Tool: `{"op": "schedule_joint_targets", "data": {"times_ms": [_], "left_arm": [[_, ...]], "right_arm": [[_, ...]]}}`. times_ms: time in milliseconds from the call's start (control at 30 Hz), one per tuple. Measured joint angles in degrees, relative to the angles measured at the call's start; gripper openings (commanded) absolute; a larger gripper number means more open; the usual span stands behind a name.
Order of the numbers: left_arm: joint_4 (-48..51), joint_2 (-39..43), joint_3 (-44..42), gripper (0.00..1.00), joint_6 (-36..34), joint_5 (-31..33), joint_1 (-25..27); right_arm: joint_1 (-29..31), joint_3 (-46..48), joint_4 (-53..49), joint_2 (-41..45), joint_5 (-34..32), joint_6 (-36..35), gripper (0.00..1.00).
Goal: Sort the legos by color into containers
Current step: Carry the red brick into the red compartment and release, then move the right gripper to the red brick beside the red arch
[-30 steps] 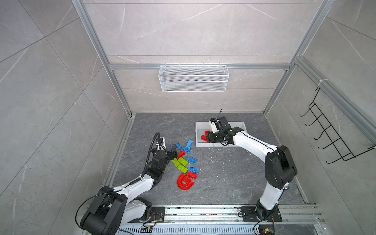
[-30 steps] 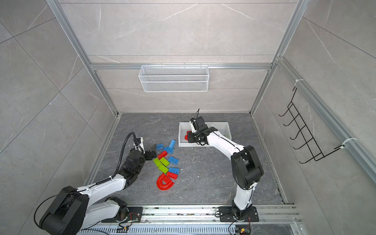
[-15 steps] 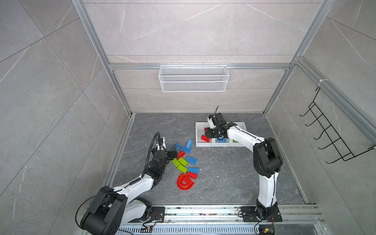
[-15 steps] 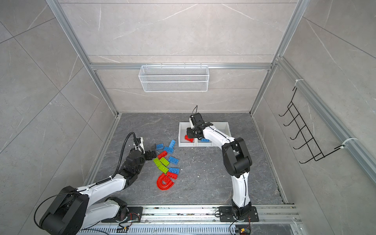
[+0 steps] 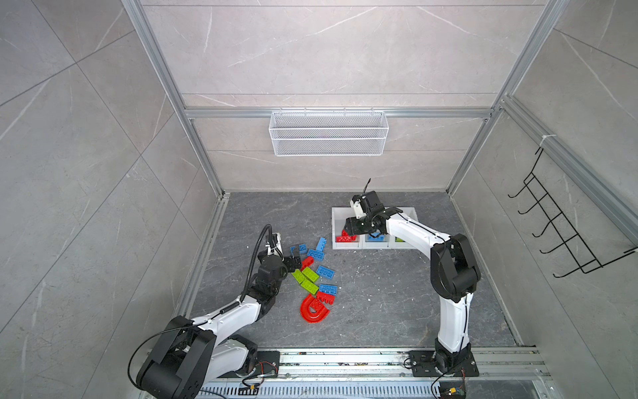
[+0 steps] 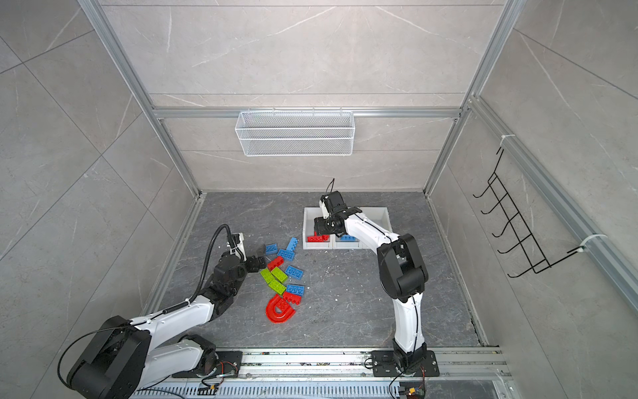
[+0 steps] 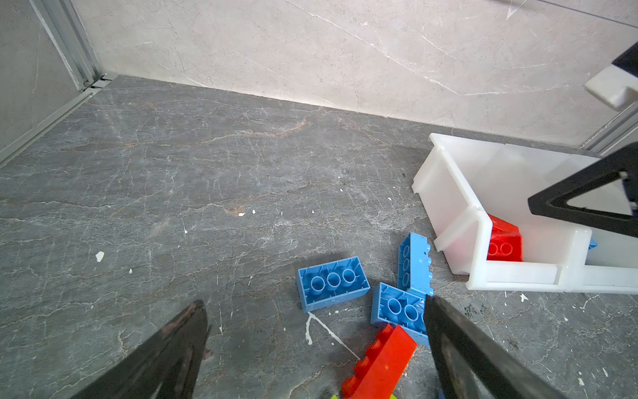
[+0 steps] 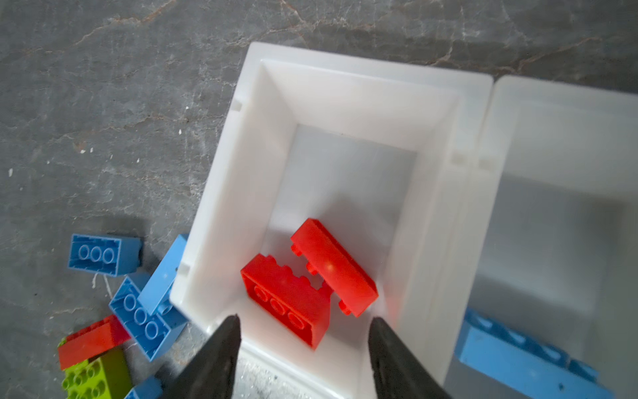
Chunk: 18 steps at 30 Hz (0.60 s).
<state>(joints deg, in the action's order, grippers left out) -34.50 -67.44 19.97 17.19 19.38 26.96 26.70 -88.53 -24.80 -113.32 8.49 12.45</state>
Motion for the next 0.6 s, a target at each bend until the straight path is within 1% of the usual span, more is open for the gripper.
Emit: {"op": "schedule_joint_targets", "data": {"times_ms": [100,167,233,333,433,533,600], "left_arm": [[0.24,0.61,0.00,1.00,0.00,0.00,0.00],[0.66,1.84,0.00,1.00,0.00,0.02,0.00],[0.92,3.37,0.00,1.00,0.00,0.04,-0.02],[1.09,5.35,0.00,1.00,0.00,0.04,0.00],[1.38,6.60,-0.02,1.00,0.00,0.04,0.00],[1.81,7.23,-0.04,1.00,-0.02,0.07,-0.02],[2.27,7.52,-0.09,1.00,-0.02,0.09,-0.02]], "right_arm": [[1.33,6.34,0.96,7.32,1.27,-0.96,0.67],[3.78,10.56,2.05,13.07,1.62,-2.01,0.66],[7.96,14.23,3.37,18.51,1.60,-3.52,0.66],[14.64,18.34,5.81,22.84,1.70,-6.12,0.64],[19.04,22.05,7.80,22.60,3.02,-8.63,0.59],[20.65,22.88,7.32,19.32,3.80,-10.12,0.54],[21.62,22.97,6.97,17.51,3.78,-10.82,0.53]]}}
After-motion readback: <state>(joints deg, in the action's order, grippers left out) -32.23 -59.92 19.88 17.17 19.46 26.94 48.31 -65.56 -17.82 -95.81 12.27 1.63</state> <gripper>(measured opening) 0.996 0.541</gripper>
